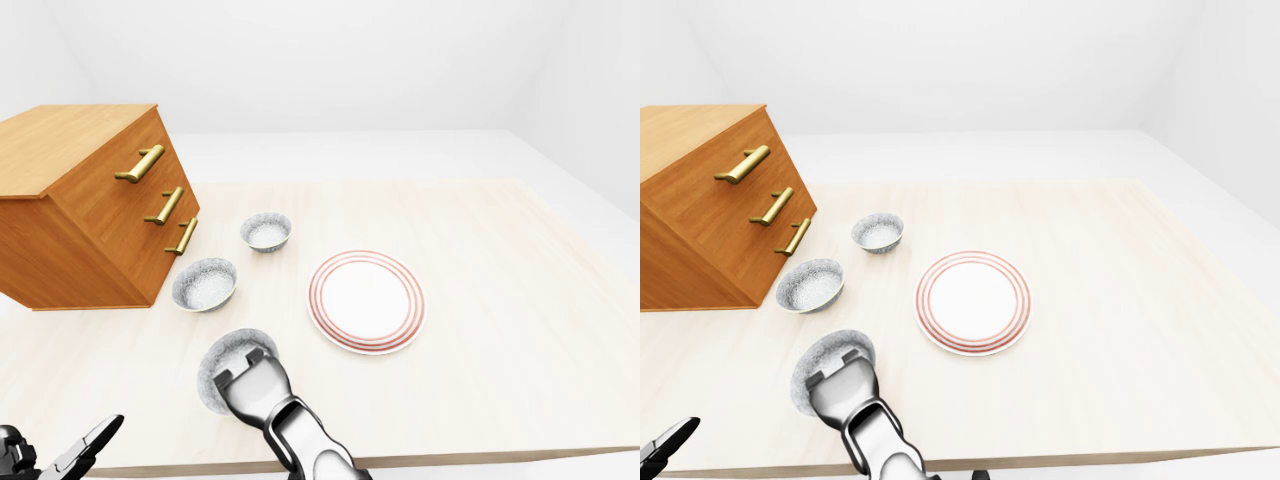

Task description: Put the bowl at the front on the plate.

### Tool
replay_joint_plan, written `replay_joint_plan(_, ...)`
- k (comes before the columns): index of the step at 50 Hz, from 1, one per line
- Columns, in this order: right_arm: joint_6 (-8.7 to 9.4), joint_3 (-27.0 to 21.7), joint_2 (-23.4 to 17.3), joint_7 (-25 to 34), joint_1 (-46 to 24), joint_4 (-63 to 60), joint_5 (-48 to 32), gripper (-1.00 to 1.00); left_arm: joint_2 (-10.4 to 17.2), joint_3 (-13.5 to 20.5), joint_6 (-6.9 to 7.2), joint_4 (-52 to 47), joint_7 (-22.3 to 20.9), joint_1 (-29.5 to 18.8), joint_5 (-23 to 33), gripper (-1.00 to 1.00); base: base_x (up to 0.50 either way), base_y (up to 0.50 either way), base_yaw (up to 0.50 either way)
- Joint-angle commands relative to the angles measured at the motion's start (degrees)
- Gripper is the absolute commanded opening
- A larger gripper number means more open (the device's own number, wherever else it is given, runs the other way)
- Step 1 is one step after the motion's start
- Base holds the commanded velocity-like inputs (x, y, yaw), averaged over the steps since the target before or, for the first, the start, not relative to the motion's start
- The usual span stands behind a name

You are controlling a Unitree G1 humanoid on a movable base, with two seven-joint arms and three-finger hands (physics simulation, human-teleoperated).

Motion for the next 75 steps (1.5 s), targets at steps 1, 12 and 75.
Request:
replay_joint_plan(1,0.0,-0.2,-0.8,0.0,0.8,1.7,2.5,-1.0,-0.1,0.0,0.13,-0.2,-0.1,0.1,-0.1,1.0,0.0,0.0,0.0)
replay_joint_plan(12,0.0,0.4,-1.1,0.3,1.4,-2.2,1.3,-1.0,0.0,-0.2,-0.44,0.6,0.0,-0.1,0.3,1.0,0.0,0.0,0.0)
replay_joint_plan(75,0.0,-2.0,-13.4,-11.4,9.1,-38.7,-7.3,-1.0,-0.2,0.3,-0.08,0.2,-0.6,-0.4,0.7,1.0,0.0,0.0,0.0)
